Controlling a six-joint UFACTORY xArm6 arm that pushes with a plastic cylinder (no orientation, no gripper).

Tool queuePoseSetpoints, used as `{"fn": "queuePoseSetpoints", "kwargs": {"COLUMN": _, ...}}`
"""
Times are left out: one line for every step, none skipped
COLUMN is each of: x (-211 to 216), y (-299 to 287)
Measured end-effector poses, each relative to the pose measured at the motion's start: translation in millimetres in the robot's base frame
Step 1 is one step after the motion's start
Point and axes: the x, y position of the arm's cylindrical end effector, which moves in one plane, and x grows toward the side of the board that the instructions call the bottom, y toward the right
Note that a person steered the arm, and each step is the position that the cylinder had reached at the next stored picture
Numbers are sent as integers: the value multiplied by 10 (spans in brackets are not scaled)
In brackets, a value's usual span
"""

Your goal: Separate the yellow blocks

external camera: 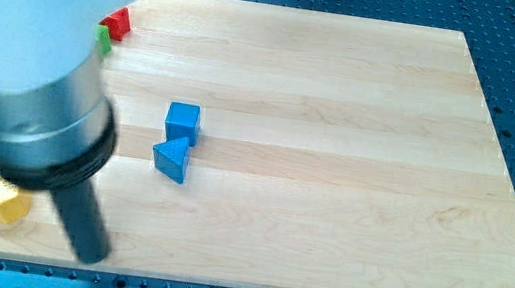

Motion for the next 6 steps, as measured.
{"fn": "queuePoseSetpoints", "kwargs": {"x": -4, "y": -596}}
{"fn": "queuePoseSetpoints", "kwargs": {"x": -148, "y": -1161}}
{"fn": "queuePoseSetpoints", "kwargs": {"x": -410, "y": -1192}}
{"fn": "queuePoseSetpoints", "kwargs": {"x": -511, "y": -1629}}
{"fn": "queuePoseSetpoints", "kwargs": {"x": -779, "y": -1145}}
{"fn": "queuePoseSetpoints", "kwargs": {"x": -884, "y": -244}}
